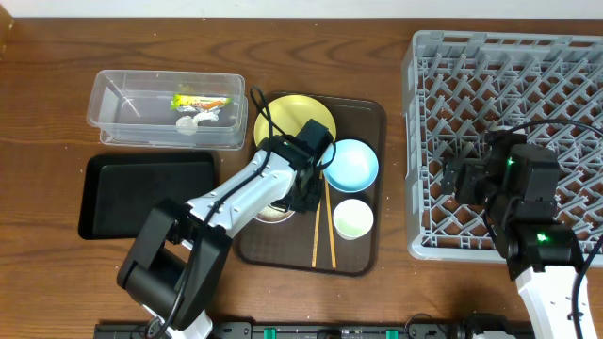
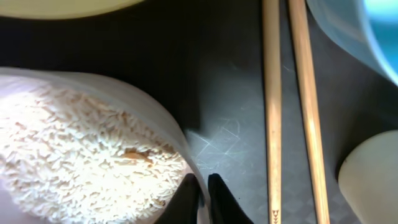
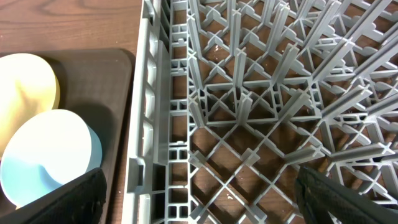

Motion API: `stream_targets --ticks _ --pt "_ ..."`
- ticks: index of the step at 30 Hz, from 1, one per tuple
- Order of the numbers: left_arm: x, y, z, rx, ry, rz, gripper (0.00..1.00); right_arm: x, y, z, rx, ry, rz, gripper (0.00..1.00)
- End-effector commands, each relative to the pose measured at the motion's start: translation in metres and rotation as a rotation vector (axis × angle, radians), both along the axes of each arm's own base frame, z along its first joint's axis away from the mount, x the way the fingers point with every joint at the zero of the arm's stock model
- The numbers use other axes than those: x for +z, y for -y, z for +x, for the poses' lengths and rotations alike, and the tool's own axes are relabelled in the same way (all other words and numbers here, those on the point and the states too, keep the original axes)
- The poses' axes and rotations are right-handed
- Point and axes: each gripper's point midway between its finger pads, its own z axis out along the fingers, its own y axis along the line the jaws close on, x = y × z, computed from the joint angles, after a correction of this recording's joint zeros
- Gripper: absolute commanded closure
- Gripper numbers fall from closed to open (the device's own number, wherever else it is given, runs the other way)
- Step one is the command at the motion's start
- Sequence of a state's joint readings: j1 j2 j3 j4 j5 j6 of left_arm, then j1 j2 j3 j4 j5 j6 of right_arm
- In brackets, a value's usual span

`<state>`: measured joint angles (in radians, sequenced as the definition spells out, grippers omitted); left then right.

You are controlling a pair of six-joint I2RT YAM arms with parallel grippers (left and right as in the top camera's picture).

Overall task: Sort waste into correct bins and load items into the dishwasher rack
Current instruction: 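Grasp rim of white rice bowl with left gripper, then tip rice bowl over black tray with left gripper, dumping rice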

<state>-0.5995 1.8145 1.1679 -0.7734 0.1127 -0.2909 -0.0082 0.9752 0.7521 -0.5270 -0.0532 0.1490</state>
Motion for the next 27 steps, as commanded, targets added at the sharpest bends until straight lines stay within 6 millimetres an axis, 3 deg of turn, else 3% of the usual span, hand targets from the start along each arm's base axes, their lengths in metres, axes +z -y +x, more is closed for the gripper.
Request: stream_targets --ticks 1,8,16,22,27 --pt "-0.003 -0.005 0.000 0.001 0.005 0.030 0.94 0.009 -0.004 0.003 0.017 0.022 0.002 0.05" --pt "0.010 -0.004 0.002 0.003 0.028 0.016 0.94 0.009 -0.004 0.003 0.017 0.022 0.001 0.05" --pt "0.069 -0.016 0.014 0.044 0.164 -0.045 0.94 0.009 -0.003 0.003 0.015 0.023 -0.001 0.04" --pt "0.105 -0.063 0.026 0.177 0.229 -0.083 0.94 0.009 -0.003 0.003 0.017 0.023 -0.004 0.05" --pt "0.122 -0.102 0.039 0.285 0.235 -0.200 0.94 0.009 -0.003 0.003 0.017 0.023 -0.004 0.05"
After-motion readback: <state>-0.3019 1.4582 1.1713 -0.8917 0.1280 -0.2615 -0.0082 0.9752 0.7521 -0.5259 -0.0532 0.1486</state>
